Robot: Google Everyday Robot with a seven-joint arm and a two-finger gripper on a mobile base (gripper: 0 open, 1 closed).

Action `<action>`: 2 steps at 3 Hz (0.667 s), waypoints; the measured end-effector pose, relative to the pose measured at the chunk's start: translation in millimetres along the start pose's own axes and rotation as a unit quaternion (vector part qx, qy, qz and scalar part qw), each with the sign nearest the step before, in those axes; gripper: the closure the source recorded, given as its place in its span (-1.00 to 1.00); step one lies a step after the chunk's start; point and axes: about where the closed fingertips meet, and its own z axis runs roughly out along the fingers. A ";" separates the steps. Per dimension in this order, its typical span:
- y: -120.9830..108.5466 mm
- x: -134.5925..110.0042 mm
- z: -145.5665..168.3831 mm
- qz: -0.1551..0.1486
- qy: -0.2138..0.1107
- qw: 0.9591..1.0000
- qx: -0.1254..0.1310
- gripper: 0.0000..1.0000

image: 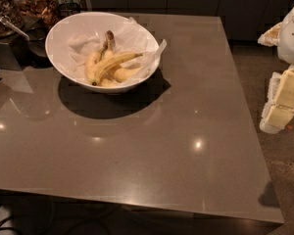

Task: Pick banana from white bowl

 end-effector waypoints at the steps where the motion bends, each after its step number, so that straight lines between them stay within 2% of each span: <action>1: -1.9 -8.9 -2.4 -0.004 0.003 1.000 0.007 -1.00; 2: -9.8 -43.2 0.2 -0.014 0.019 1.000 -0.005 -1.00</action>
Offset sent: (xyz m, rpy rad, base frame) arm 0.0371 0.0896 0.0157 -0.0951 0.1152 0.0443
